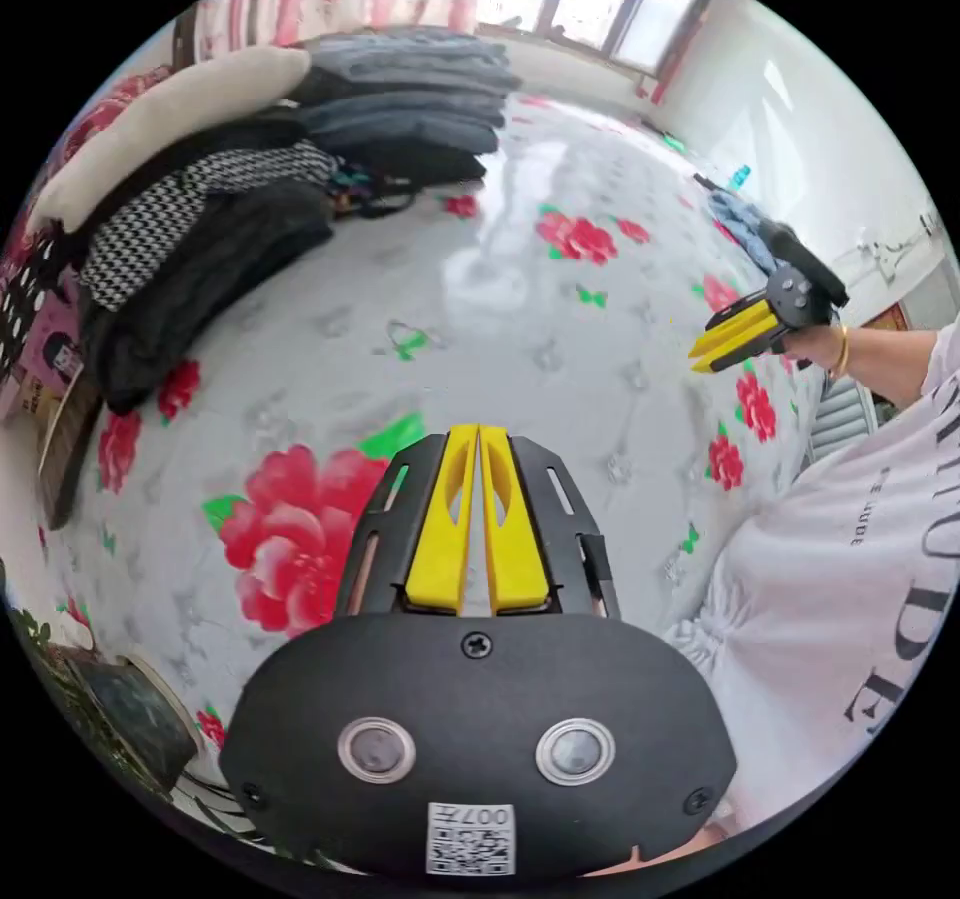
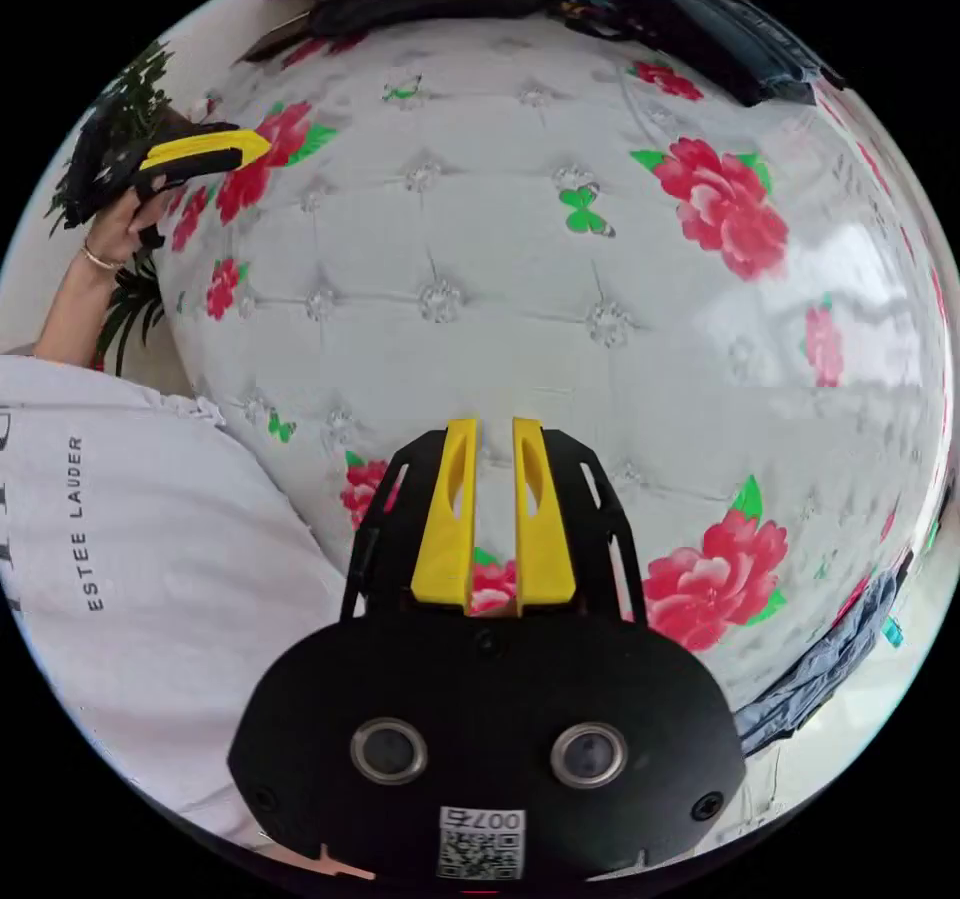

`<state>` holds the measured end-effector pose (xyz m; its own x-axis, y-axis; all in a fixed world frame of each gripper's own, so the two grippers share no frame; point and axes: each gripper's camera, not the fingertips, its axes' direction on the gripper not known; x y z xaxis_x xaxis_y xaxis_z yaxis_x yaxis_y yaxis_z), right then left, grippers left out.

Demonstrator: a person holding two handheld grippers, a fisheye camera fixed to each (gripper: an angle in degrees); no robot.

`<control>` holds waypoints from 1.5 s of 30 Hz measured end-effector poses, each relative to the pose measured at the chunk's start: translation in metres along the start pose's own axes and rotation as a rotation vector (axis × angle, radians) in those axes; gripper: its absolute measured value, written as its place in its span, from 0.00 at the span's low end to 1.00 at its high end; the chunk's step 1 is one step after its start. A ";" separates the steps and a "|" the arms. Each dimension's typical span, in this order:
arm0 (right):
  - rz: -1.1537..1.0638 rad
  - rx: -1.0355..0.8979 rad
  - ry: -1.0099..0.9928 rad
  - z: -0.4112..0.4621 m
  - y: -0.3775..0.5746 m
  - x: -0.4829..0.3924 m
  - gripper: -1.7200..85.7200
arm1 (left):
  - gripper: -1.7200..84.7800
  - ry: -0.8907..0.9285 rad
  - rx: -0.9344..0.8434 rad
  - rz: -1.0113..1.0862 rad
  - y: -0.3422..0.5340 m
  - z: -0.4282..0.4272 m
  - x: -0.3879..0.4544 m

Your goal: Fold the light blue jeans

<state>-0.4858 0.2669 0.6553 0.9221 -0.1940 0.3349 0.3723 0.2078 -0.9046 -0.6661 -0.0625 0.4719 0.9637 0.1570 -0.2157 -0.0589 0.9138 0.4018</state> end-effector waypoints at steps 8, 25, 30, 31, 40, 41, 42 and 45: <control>-0.111 -0.172 0.290 0.043 0.061 -0.070 0.06 | 0.01 0.010 -0.195 0.251 -0.002 0.081 0.157; 0.643 0.293 0.480 0.020 0.300 0.050 0.07 | 0.01 -0.024 -0.209 -0.275 -0.036 0.123 0.123; 0.810 0.025 0.774 0.025 0.417 0.145 0.11 | 0.01 -0.105 -0.189 -0.470 -0.041 0.128 0.119; 0.855 -0.027 0.806 0.024 0.443 0.170 0.12 | 0.01 -0.103 -0.178 -0.509 -0.040 0.128 0.117; 1.294 0.102 0.488 0.002 0.570 0.317 0.15 | 0.01 -0.209 -0.117 -0.883 -0.034 0.123 0.105; 1.330 0.114 0.425 0.008 0.579 0.332 0.15 | 0.01 -0.232 -0.112 -0.918 -0.033 0.121 0.105; 1.343 0.112 0.391 0.012 0.582 0.338 0.14 | 0.01 -0.222 -0.104 -0.945 -0.030 0.118 0.104; 1.379 0.054 0.410 0.026 0.592 0.353 0.11 | 0.01 0.021 -0.043 -0.926 -0.024 0.115 0.101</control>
<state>0.0627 0.3461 0.2443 0.4522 -0.0672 -0.8894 -0.7629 0.4874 -0.4247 -0.5378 -0.1123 0.5432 0.6264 -0.6360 -0.4507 0.7219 0.6914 0.0278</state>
